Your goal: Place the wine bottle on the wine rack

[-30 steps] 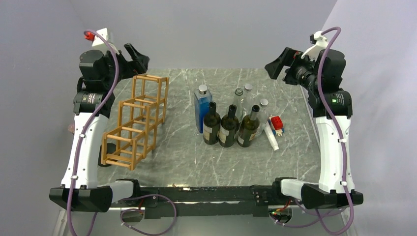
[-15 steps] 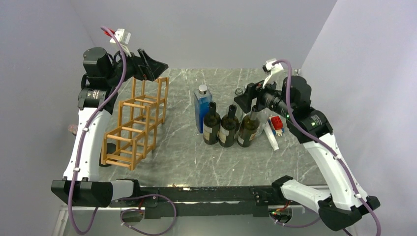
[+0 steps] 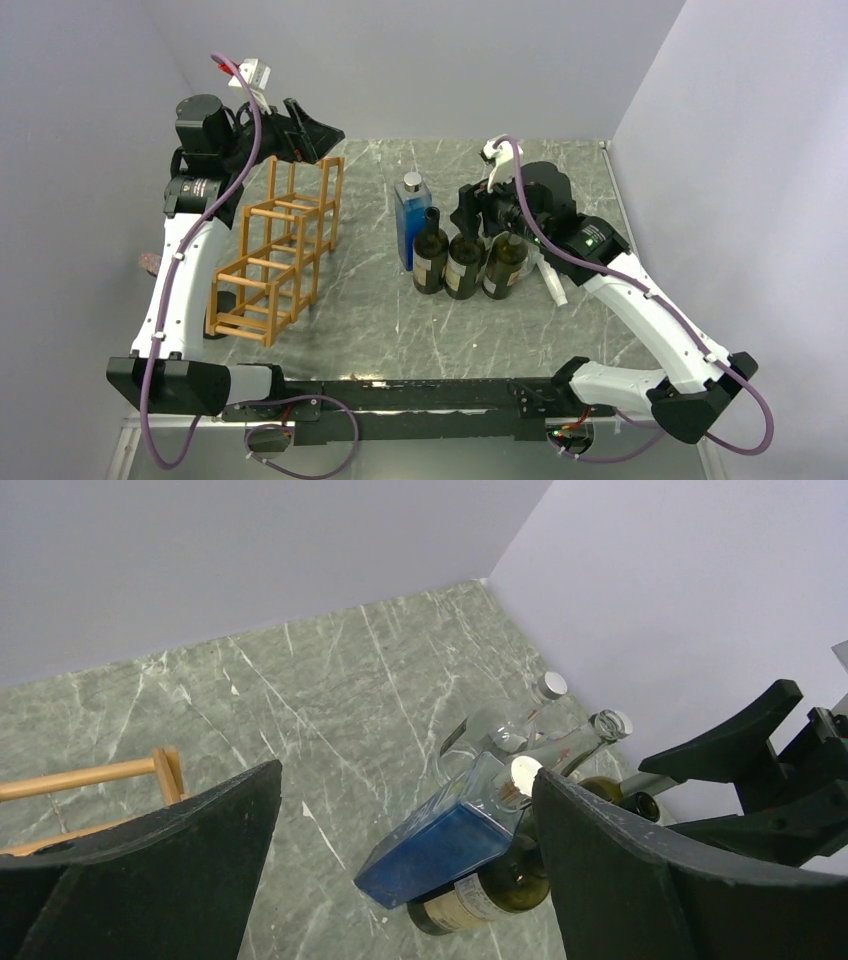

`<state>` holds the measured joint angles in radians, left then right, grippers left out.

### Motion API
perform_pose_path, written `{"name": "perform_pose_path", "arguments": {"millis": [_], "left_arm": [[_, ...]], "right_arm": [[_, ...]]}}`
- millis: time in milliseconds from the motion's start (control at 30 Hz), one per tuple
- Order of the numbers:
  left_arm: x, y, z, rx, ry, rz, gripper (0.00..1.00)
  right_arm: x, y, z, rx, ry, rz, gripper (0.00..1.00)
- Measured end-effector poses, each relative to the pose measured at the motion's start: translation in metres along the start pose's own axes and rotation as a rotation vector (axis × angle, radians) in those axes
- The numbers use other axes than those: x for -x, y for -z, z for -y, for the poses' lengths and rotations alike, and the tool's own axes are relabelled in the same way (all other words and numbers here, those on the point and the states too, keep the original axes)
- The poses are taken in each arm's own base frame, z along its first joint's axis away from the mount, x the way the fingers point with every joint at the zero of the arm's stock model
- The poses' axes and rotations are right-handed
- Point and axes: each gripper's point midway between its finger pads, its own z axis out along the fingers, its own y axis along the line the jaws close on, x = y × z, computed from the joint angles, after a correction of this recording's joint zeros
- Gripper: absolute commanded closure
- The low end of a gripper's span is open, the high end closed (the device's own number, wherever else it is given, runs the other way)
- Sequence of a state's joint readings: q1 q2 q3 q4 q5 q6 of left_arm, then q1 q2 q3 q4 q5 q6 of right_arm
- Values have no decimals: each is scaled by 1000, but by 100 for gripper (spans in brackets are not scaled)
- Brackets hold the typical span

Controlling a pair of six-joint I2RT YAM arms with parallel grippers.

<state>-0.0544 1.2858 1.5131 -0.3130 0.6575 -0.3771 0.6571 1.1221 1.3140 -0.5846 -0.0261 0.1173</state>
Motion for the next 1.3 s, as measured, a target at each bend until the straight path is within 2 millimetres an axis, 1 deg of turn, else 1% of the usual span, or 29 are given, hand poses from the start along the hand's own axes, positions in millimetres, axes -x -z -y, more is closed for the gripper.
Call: {"name": "perform_pose_path", "arguments": {"millis": [133,267,600,733,833,933,1033,1167,1200,1300], "left_arm": [[-2,0,-2,9,-8,-5,1],[-1,0,-3,18,-12,-2,1],[0,-1,-3,16,-13,1,1],[-1,-1,-3,16,-12,0,1],[0,-1,-3,15,-11,1,1],[1,-1,-3,12,-14,6,1],[1,-2,-2,8,-17,7,1],[-2,-2,1,-11,-15,-4,1],[-4,-2,2,-22,-15,-8,1],[-10,-3,8,-58,-11,-28,1]], "right_arm": [[-6,-7,7,-66,4,-22,36],[-10,-8,12,-117,7,-30,36],[-42,-17,10,-147,18,-102,41],[-55,-20,12,-167,16,-129,50],[-63,-22,14,-184,18,-145,53],[-67,-25,16,-199,23,-147,62],[-68,-27,16,-210,15,-137,77],[-68,-25,16,-216,12,-128,97],[-68,-24,16,-215,14,-130,100],[-69,-20,16,-212,23,-142,100]]}}
